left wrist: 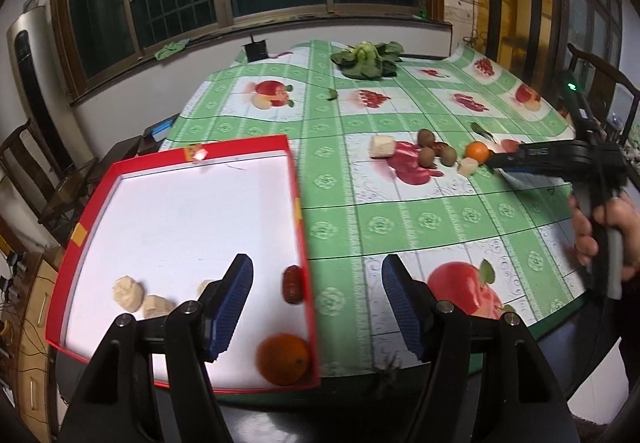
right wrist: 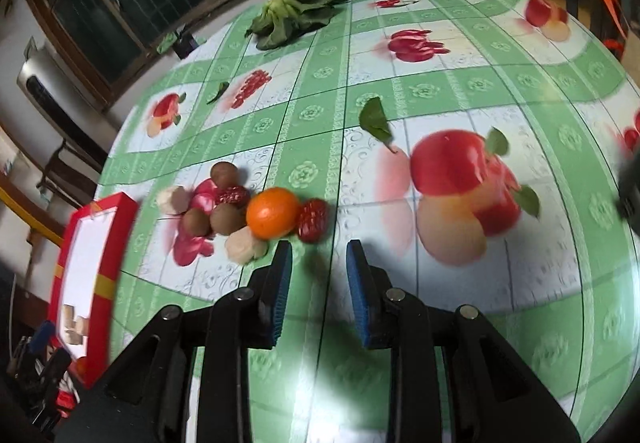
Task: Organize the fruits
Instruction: 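Move both tools from the tray back over the fruit pile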
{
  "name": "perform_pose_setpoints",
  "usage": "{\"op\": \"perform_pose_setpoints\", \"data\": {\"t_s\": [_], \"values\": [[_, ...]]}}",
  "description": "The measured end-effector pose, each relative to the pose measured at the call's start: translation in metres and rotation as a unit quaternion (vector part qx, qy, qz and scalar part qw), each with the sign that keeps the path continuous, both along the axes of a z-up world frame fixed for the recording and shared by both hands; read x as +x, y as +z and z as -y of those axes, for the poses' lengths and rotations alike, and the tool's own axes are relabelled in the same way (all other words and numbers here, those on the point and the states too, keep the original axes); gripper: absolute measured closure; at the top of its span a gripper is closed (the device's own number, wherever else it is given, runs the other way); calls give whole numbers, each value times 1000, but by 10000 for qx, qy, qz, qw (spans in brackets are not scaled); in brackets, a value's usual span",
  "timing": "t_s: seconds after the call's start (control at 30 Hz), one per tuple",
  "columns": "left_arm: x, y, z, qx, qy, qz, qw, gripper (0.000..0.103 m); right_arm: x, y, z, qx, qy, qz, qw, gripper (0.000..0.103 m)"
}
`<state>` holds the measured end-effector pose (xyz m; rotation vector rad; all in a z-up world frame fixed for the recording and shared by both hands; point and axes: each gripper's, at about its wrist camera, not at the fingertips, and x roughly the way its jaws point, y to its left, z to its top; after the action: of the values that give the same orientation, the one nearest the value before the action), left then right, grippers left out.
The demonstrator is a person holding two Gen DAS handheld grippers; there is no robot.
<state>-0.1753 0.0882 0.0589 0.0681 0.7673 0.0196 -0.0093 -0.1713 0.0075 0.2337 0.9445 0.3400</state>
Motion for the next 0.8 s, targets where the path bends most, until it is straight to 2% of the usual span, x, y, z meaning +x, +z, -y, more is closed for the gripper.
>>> {"op": "perform_pose_setpoints", "data": {"t_s": [0.1, 0.33, 0.4, 0.47, 0.57, 0.67, 0.8], "values": [[6, 1, 12, -32, -148, -74, 9999, 36, 6, 2, -14, -543, 113, 165, 9983, 74], [35, 3, 48, -210, -637, -329, 9972, 36, 12, 0, -21, -1094, 234, 432, 9928, 77], [47, 3, 61, -180, -784, -353, 9961, 36, 10, 0, -21, -1203, 288, 506, 9910, 83], [59, 1, 72, -149, -858, -394, 9954, 36, 13, 1, -13, -922, 261, 424, 9945, 84], [83, -5, 89, -294, -983, -541, 9932, 36, 21, 1, 16, -154, -37, 147, 9998, 84], [104, -14, 104, -475, -1046, -734, 9907, 37, 24, 0, 37, 432, -337, -90, 9985, 84], [125, -23, 125, -494, -1153, -880, 9882, 48, 26, -4, 50, 790, -562, -334, 9947, 84]]}}
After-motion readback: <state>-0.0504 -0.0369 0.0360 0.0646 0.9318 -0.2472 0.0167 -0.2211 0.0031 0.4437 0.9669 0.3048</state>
